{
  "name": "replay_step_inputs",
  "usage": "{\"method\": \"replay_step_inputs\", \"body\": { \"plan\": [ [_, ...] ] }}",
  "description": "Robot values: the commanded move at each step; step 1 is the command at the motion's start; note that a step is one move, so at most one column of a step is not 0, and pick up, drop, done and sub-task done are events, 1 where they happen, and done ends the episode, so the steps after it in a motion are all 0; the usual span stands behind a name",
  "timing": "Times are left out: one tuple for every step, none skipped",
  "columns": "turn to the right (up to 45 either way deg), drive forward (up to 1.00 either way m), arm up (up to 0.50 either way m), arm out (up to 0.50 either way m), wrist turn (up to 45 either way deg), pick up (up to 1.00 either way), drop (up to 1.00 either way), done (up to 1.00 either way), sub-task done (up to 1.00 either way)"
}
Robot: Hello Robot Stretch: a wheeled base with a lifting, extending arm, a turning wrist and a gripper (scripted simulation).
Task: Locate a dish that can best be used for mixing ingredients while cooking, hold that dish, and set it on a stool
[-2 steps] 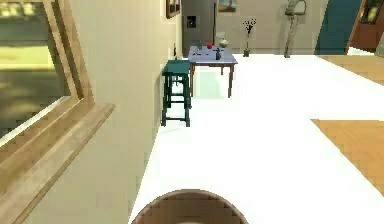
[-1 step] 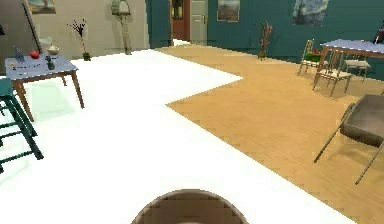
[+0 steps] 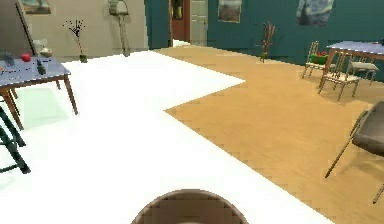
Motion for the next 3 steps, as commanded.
{"method": "replay_step_inputs", "body": {
  "plan": [
    [-36.0,0.0,0.0,0.0,0.0,0.0,0.0,0.0,0.0],
    [0.0,1.0,0.0,0.0,0.0,0.0,0.0,0.0,0.0],
    [-3.0,0.0,0.0,0.0,0.0,0.0,0.0,0.0,0.0]
  ]
}}
